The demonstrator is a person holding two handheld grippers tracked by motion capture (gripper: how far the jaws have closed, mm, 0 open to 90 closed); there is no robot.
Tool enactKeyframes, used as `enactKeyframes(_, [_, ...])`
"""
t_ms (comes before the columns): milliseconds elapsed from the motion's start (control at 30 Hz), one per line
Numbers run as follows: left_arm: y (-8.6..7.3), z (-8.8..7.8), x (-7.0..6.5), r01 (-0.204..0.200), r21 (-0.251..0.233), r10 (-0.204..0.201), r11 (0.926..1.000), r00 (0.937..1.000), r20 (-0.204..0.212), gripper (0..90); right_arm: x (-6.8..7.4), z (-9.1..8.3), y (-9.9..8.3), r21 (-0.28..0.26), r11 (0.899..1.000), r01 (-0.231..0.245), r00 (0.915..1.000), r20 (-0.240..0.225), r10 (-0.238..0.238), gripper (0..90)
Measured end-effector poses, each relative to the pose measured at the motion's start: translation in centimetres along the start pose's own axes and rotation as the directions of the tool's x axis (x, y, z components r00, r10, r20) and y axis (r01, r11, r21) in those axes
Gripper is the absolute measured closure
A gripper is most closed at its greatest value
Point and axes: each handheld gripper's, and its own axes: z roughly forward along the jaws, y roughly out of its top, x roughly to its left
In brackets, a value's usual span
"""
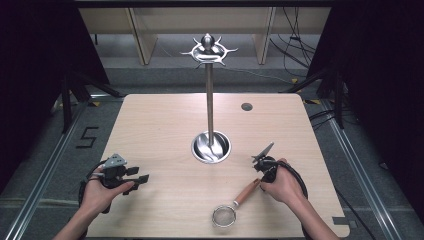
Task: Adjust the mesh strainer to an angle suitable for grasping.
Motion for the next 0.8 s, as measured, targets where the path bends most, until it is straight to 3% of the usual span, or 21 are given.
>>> enactKeyframes(367, [0.0,-0.1,0.0,0.005,-0.005,-0.005,1.0000,0.9999,-0.010,43.4,0.7,0.4,3.1,-0.015,0.999,0.032,0.9992,0.026,-0.032,90.0])
enactKeyframes(600, [0.1,-0.2,0.0,0.006,-0.001,-0.006,1.0000,1.0000,-0.007,43.7,3.3,0.6,5.8,-0.032,0.995,0.092,0.9949,0.045,-0.091,90.0])
enactKeyframes(800, [0.1,-0.1,-0.1,0.010,-0.007,-0.010,0.9999,0.9999,-0.003,43.8,4.6,0.6,6.9,-0.055,0.989,0.137,0.9897,0.051,-0.134,90.0])
